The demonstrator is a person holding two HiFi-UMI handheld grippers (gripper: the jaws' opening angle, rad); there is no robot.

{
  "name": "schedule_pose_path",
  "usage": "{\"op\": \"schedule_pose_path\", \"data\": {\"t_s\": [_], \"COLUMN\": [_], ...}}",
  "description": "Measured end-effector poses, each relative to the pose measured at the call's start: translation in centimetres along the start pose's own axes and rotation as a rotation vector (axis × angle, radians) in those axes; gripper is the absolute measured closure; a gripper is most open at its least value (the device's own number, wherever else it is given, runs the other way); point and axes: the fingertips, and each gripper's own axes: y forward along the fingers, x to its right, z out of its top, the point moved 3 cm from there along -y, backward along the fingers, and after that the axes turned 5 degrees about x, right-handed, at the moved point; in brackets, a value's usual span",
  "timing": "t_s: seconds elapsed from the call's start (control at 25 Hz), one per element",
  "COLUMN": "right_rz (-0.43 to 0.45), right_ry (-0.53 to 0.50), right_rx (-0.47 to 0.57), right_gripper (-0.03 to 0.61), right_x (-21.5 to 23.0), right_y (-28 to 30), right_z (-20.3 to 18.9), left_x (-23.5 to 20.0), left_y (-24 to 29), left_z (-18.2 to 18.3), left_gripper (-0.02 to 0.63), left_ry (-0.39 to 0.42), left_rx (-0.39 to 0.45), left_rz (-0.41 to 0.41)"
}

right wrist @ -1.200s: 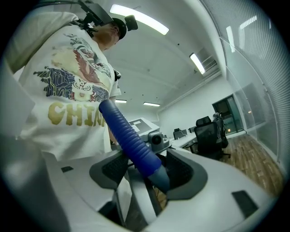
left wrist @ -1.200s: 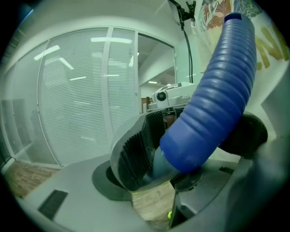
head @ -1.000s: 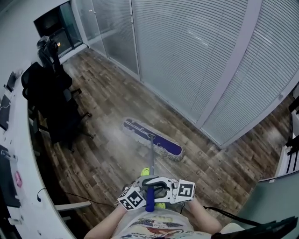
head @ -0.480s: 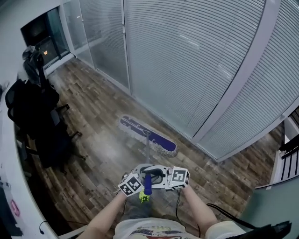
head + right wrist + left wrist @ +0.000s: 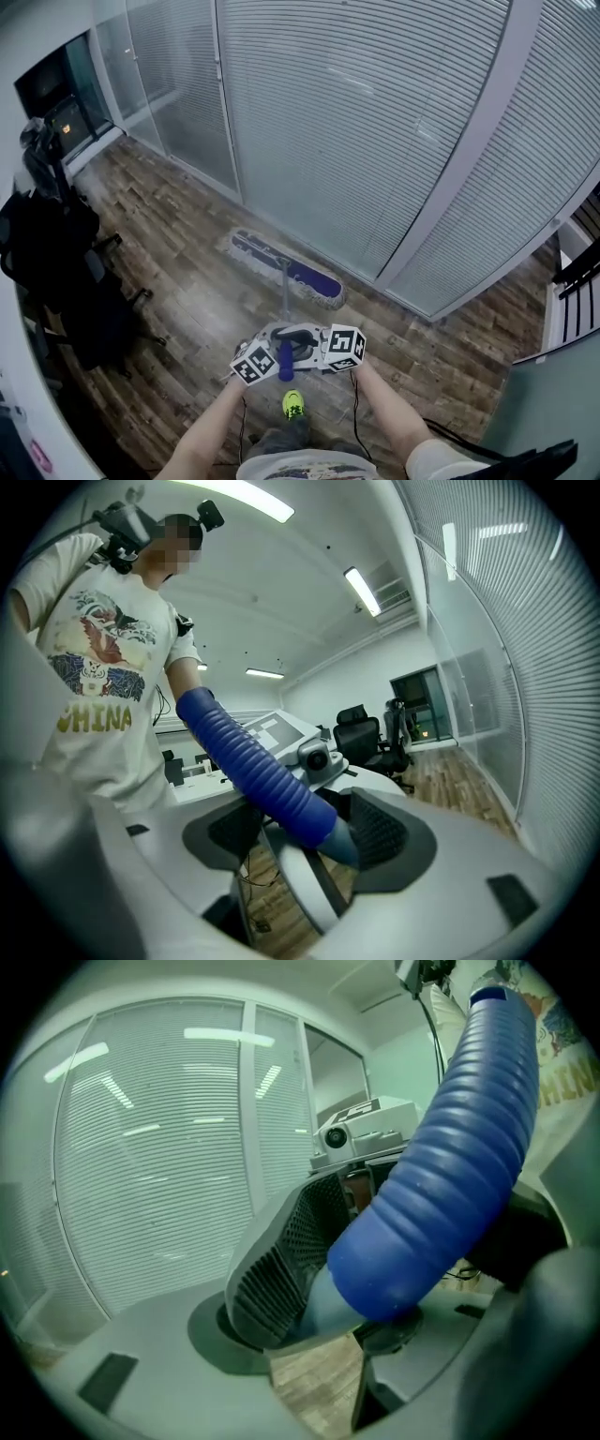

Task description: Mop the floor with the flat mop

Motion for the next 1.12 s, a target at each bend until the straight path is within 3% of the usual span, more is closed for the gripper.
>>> {"op": "schedule_pose_path", "data": {"t_s": [0.24, 0.84, 1.12], "right_rz": [-0.018, -0.156, -0.238], "right_ry": [-0.008, 0.011, 0.03], "right_rx": [0.026, 0.145, 0.221], "right_gripper": [0.313, 0.313, 0.314], "right_x": [-8.3, -38.6, -47.3], "right_y": [-1.7, -9.3, -11.4], "right_z": [-1.0, -7.2, -6.0], "left_x": [8.4, 40.1, 48.5], "left_y": [-0.7, -1.4, -2.9], "left_z": [1.5, 6.9, 10.9], "left_gripper": [0.419, 0.414, 0.412], "left_ry": [-0.001, 0.025, 0.026], "left_rx": [0.0, -0.022, 0.0], "left_rz": [-0.025, -0.145, -0.239]}}
